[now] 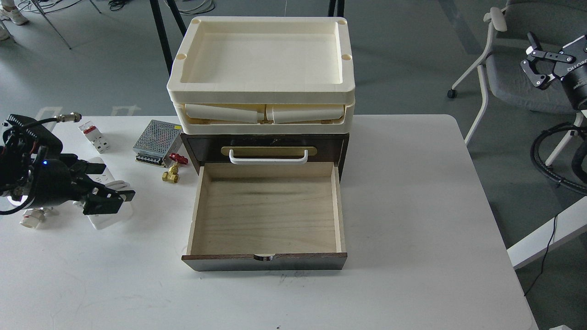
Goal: Put charging cable into cabinet
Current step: 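Lower the left gripper onto the white power strip and close it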
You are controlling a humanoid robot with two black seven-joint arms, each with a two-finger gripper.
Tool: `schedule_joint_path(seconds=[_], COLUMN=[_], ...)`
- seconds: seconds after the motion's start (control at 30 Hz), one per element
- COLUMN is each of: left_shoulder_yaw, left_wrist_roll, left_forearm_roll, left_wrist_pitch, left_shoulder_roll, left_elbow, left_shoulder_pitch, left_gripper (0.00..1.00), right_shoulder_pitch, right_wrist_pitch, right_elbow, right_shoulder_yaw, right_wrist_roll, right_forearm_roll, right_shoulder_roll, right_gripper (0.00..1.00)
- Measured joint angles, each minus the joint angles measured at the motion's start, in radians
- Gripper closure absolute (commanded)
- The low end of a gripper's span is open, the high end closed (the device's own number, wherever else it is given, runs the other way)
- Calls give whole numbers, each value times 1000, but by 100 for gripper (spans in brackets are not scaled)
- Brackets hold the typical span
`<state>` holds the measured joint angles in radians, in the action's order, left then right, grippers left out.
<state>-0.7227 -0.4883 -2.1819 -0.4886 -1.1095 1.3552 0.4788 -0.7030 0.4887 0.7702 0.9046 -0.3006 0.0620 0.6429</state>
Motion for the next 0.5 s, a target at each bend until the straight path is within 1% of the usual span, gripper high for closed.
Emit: schedule_joint_path(seconds=[0.13, 0.3, 0.4, 0.5], left_shoulder_yaw=[64, 214, 297, 347], left_wrist_roll=[0, -1, -1, 0], left_forearm_roll=[0, 0, 0, 0], left_wrist_pitch=[0, 0, 0, 3], left_shoulder_roll=[79, 156, 185, 210], left_elbow=[-140, -308, -378, -445], left_shoulder_pitch=[59, 176, 229, 254], left_gripper=[4, 5, 6, 7], right_shoulder_pitch=[0, 1, 6, 14], right_wrist_pitch=[0, 0, 0, 0], right_elbow=[-3, -6, -6, -6], right_shoulder_yaw=[-2, -3, -3, -3], right_wrist_roll=[0, 0, 0, 0], right_forearm_roll=[-1, -2, -2, -1], right_shoulder_roll=[-4, -3, -2, 1], right_gripper=[0, 0, 0, 0])
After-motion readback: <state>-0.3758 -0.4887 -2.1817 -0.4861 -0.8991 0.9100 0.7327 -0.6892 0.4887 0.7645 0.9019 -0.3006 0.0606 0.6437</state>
